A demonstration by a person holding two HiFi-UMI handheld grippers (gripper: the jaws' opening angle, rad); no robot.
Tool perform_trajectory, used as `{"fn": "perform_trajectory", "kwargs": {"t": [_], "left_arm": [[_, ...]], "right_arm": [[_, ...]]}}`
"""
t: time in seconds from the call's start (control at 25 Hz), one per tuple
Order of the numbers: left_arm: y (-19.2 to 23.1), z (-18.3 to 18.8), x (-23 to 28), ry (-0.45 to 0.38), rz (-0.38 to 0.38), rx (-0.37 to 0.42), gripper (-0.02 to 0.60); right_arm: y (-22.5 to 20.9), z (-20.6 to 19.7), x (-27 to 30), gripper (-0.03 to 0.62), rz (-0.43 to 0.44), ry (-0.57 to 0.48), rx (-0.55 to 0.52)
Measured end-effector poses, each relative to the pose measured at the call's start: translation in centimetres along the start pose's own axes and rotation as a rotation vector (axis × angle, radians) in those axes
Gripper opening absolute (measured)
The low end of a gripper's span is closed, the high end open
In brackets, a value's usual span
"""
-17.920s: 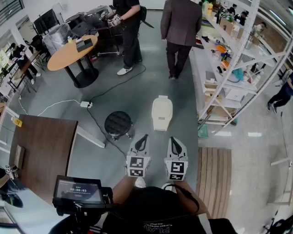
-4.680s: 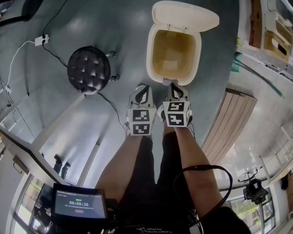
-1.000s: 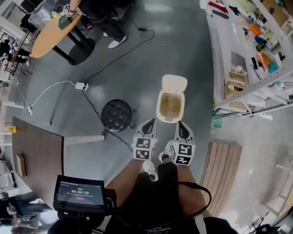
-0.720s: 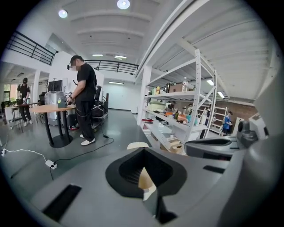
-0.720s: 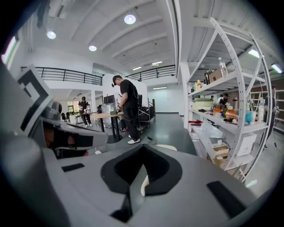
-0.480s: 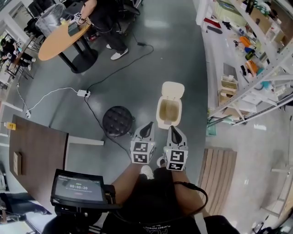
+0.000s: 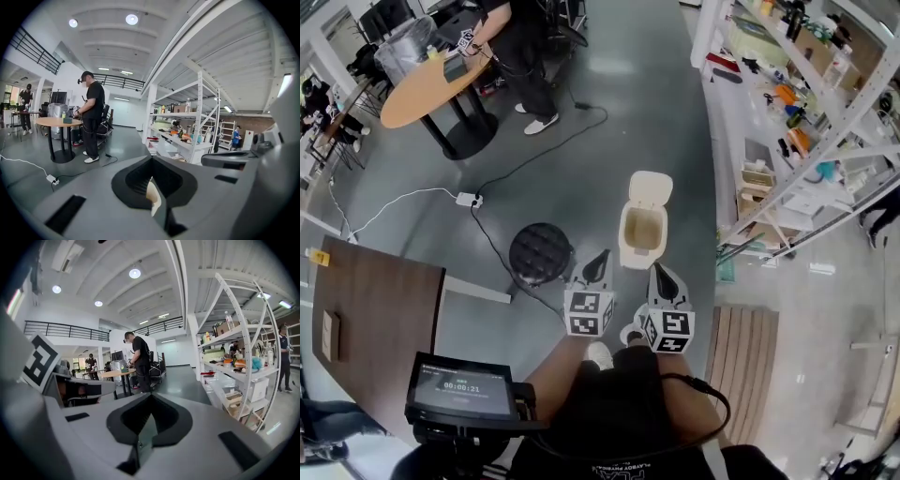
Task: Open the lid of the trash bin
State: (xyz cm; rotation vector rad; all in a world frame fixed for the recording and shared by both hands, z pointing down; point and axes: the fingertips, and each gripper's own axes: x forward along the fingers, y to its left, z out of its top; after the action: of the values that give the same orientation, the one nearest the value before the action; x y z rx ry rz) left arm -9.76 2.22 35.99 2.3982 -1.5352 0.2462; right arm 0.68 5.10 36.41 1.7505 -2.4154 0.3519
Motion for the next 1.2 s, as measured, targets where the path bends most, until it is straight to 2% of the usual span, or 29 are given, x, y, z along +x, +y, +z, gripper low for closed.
{"fn": "perform_trajectory", "kwargs": {"t": [0.12,0.4,0.64,0.88,1.04,1.2], "left_arm": [[-0.1,-0.2,-1.1,0.006,0.001,-0.012,-0.003],[-1.5,-0.1,-2.7,0.013,-0.026,0.01,-0.003],[-1.1,2.8,-4.4,-0.035,0.011,0.046,-0.003],[-1.6,5.8,-5.4,-0.083,0.055,0.051,-0.003],[-2.8,5.7,-7.1,-0.094,0.06,0.03,-0.003],[-2.0,5.8,-7.5,-0.085,0.095,0.034,-0.003]], "right_arm": [[-0.2,-1.2,-0.8,0.001,0.002,0.018,0.083],[-0.3,0.0,-2.1,0.001,-0.005,0.01,0.127],[1.1,3.1,-3.8,0.0,0.018,-0.03,0.046],[0.3,5.1,-5.6,0.0,0.032,-0.051,-0.059],[-0.3,5.9,-7.2,0.0,0.048,-0.066,-0.071],[-0.1,7.0,-7.3,0.002,0.069,-0.088,-0.094]]}}
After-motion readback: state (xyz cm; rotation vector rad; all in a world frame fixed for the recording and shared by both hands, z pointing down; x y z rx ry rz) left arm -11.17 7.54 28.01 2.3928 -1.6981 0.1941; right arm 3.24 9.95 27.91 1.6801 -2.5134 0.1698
